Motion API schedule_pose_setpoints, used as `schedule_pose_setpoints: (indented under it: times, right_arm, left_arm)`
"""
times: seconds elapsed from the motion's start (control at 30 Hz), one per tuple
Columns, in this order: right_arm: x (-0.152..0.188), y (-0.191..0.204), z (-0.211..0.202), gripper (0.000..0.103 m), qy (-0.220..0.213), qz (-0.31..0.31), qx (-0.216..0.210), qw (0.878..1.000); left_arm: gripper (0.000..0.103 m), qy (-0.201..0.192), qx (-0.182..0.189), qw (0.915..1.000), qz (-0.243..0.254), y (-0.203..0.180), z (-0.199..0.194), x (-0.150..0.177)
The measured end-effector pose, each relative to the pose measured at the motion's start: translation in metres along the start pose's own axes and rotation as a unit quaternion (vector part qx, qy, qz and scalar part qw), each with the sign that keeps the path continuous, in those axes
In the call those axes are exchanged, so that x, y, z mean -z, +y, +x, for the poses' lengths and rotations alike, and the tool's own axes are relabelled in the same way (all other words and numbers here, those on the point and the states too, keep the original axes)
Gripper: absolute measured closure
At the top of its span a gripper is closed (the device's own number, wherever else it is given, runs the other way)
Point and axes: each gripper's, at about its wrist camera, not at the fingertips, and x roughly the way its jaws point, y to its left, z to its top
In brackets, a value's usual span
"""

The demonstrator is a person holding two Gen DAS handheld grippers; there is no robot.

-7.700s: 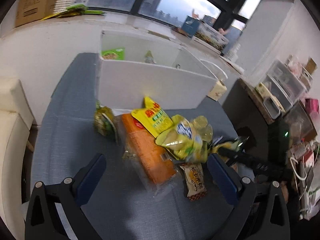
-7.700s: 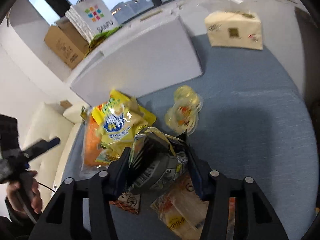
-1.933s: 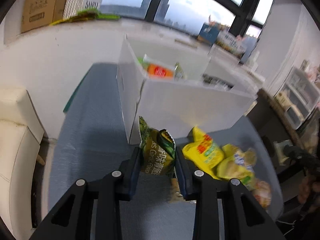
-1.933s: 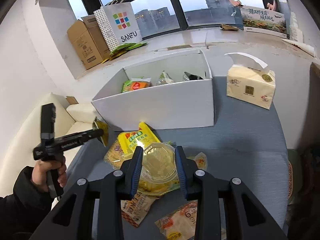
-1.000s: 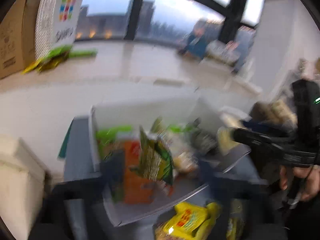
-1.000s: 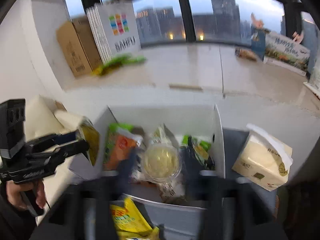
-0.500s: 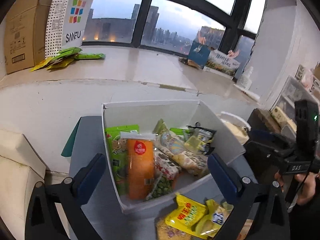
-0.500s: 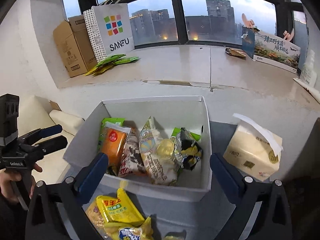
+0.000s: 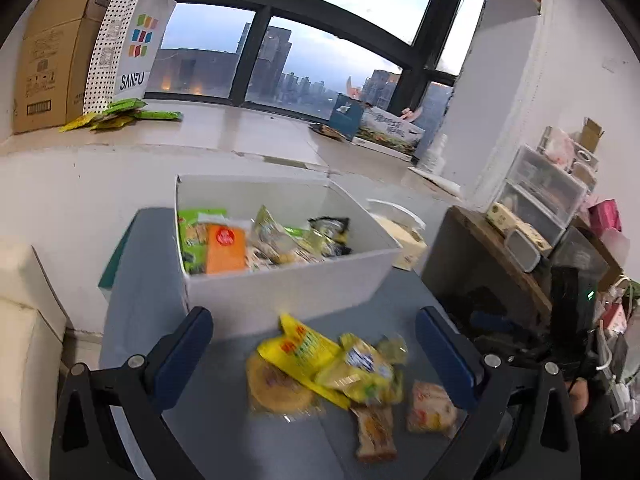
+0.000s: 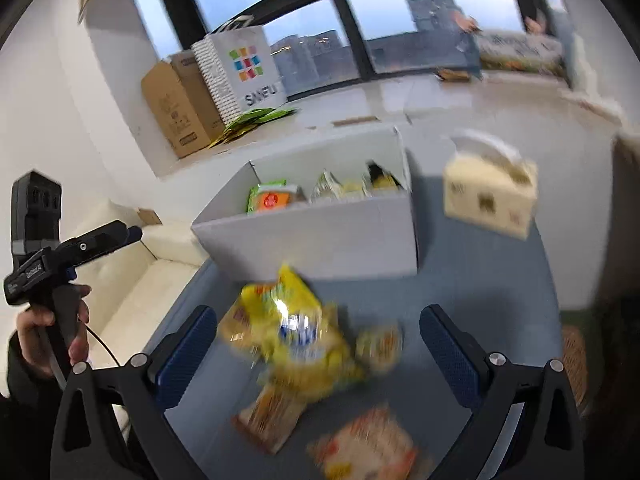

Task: Organize snacks
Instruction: 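Return the right gripper to the pile and grasp another clear cake cup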

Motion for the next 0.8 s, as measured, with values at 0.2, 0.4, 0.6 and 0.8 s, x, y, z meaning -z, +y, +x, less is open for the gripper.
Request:
schedule_pose_setpoints:
  times: [0.2, 0.4, 0.6, 0.8]
  right_arm:
    - [0.047, -0.018, -0.026, 0.000, -0.001, 0.010, 0.006, 1.000]
    - [0.042, -0.027, -0.020, 0.000, 0.006, -0.013, 0.044, 0.999]
    - [0.037, -0.026, 0.023, 0.000, 0.046, -0.058, 0.037, 0.997]
    - [0.021, -0.043, 0.070, 0.000, 0.077, -0.111, 0.005, 0.991]
  left_arm:
    - [0.000, 0.005, 0.015, 0.9998, -0.007, -0.014, -0.022, 0.034]
    - [0.000, 0.024, 0.004, 0.9997, 0.008, -0.023, -0.018, 0.046]
    - [0.000, 0.041, 0.012, 0.9989, 0.019, -0.031, -0.004, 0.051]
    - [0.000, 0.055, 0.004, 0.9974, 0.047, -0.037, -0.001, 0.055]
